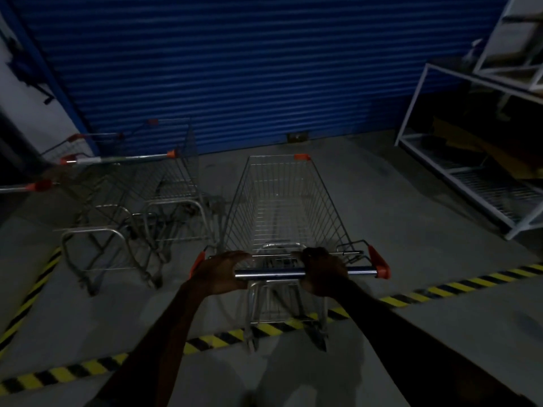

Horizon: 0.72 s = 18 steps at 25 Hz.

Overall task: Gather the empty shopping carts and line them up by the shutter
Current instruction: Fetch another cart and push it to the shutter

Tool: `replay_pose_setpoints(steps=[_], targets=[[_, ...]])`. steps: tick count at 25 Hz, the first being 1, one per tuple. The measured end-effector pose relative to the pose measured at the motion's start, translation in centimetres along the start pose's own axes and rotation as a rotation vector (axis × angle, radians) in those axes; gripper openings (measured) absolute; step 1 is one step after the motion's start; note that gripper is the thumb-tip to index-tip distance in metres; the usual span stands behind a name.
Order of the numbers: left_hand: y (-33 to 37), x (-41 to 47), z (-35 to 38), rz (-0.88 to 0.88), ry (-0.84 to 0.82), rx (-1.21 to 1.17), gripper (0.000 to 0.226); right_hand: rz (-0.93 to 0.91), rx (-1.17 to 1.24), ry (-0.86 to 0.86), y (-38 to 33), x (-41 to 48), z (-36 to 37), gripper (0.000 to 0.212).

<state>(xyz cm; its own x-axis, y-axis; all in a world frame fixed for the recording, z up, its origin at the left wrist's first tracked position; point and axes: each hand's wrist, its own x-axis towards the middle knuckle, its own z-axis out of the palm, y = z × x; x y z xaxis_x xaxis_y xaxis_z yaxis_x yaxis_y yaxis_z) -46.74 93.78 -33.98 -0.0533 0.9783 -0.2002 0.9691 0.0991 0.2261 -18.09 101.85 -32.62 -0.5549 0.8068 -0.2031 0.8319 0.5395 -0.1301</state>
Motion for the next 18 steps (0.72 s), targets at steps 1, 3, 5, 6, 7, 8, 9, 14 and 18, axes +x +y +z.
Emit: replay_pose_setpoints(steps=[1, 3, 5, 6, 7, 8, 9, 14, 18], targets=[[-1.5, 1.7, -0.4, -0.001, -0.001, -0.013, 0.089, 0.004, 0.006, 0.001, -0.3, 1.9, -0.2, 0.075], [-5.2, 5.4, -1.0, 0.007, -0.007, -0.038, 0.09, -0.005, 0.006, 0.019, -1.4, 6.1, -0.7, 0.076], [-8.9, 9.1, -1.9, 0.018, 0.007, -0.053, 0.088, -0.023, 0.0, 0.051, -2.7, 10.5, -1.1, 0.077], [-10.5, 10.7, -2.7, 0.022, 0.013, -0.056, 0.089, -0.022, -0.003, 0.056, -3.4, 12.7, -1.3, 0.078], [-11.7, 12.2, -3.6, 0.023, 0.013, -0.045, 0.091, -0.023, -0.015, 0.053, -4.1, 14.8, -1.6, 0.078], [-12.7, 13.6, -4.7, 0.018, 0.005, -0.023, 0.092, -0.023, -0.025, 0.042, -4.6, 17.1, -1.8, 0.079], [-13.7, 14.9, -5.5, 0.01, 0.0, 0.006, 0.091, -0.018, -0.02, 0.028, -5.1, 19.0, -2.1, 0.079], [-21.0, 22.3, -8.5, 0.017, -0.028, 0.009, 0.087, 0.001, 0.019, -0.019, -7.7, 28.9, -4.1, 0.082], [-25.4, 26.5, -10.8, 0.049, 0.033, 0.137, 0.086, -0.03, 0.011, -0.045, -9.5, 35.6, -5.0, 0.084]])
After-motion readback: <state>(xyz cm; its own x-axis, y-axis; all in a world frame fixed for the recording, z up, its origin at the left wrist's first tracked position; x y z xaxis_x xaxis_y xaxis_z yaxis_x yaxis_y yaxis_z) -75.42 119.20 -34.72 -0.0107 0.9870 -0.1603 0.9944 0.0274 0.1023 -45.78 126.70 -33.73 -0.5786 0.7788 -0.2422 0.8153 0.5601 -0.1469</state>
